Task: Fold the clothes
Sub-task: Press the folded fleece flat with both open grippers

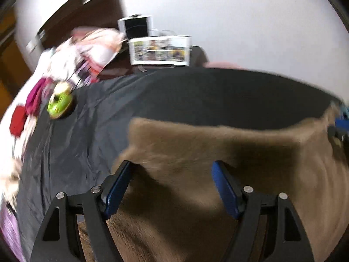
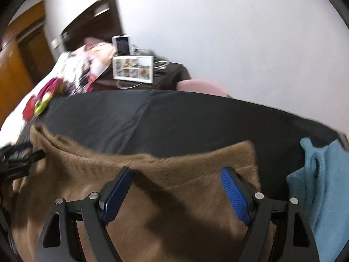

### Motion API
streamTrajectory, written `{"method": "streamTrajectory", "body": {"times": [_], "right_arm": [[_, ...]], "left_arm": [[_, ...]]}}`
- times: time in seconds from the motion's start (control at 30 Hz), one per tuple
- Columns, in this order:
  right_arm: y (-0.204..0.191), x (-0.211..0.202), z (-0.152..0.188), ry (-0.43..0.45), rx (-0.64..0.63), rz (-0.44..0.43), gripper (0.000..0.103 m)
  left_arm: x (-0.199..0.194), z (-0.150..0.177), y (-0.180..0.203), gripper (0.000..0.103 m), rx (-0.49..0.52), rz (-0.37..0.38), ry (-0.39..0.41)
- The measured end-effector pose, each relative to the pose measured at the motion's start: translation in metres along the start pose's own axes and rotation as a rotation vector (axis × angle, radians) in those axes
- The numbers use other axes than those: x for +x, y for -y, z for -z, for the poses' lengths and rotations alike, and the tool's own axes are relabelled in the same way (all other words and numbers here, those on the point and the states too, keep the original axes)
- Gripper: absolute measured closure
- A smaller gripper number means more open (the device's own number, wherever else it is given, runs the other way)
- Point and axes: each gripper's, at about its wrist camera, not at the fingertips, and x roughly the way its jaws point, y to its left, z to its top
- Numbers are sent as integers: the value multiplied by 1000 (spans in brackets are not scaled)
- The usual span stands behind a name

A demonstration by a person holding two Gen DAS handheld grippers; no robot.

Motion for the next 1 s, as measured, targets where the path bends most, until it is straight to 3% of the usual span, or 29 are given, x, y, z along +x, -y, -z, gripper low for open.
{"method": "streamTrajectory", "body": {"times": [0.1,0.27,0.4,0.6,0.73,1.0], "right_arm": [[5,13,3,-13,20,-11,18],[-1,18,7,-21,-31,6,16],[1,22,3,-28,-26,-5,16],[16,-36,5,34,38,-106,16],[11,-58,16,44,14,-137,16],[-12,-10,46,-79,-67,-30,16]], "left_arm": [[13,3,-10,24,-50,20,-13],[22,6,-13,16,-63,16,-25],[22,4,-16,15,-74,19,-40],[-23,13,-7,14,-3,80,13],[-44,28,11,13,80,116,39],[-26,49,20,13,109,46,24]]}}
